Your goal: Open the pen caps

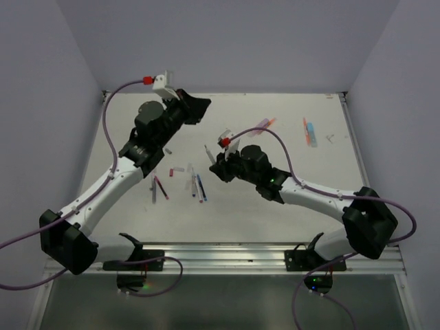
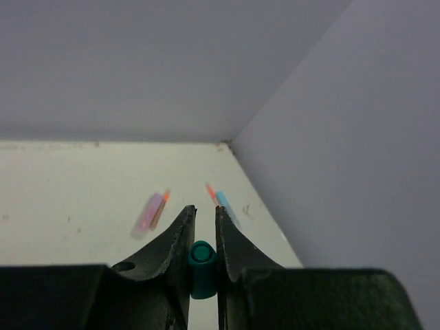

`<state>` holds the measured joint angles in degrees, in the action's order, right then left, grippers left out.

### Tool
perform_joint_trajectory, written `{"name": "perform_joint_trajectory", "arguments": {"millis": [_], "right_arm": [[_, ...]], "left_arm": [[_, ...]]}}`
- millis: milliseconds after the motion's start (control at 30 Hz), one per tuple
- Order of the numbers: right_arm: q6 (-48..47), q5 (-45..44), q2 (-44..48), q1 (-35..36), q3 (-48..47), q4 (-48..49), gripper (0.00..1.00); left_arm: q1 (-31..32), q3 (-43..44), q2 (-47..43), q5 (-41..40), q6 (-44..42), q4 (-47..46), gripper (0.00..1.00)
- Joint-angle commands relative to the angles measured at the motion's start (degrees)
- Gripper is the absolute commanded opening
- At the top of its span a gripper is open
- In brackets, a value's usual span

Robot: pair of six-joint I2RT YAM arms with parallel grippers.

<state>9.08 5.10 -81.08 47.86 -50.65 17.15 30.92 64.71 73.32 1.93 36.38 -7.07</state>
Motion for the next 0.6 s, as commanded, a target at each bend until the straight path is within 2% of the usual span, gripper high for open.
{"name": "perform_joint_trajectory", "arguments": {"millis": [0, 167, 267, 433, 567], "right_arm": [[-2.0, 3.1, -3.3, 0.9, 6.6, -9.5, 0.0], [-1.2, 3.6, -3.0, 1.0, 10.8, -6.9, 0.0], [0.1, 4.0, -1.1, 0.9, 10.9, -7.0, 0.0], [1.7, 0.5, 2.2, 0.8, 6.8, -12.0, 0.0], [6.0, -3.2, 1.3, 0.8, 4.3, -14.8, 0.0]], "left_arm": [[-3.0, 8.9, -2.3, -4.7, 0.3, -17.6, 0.0], [-5.0, 13.6, -1.4, -4.9, 0.0, -19.0, 0.0], [-5.5, 15.4, -1.5, -4.8, -1.8, -14.9, 0.0], [-7.5, 13.9, -2.7, -2.6, -3.1, 0.5, 0.0], [-7.7, 4.9, -5.9, -2.3, -3.2, 11.1, 0.0]]}}
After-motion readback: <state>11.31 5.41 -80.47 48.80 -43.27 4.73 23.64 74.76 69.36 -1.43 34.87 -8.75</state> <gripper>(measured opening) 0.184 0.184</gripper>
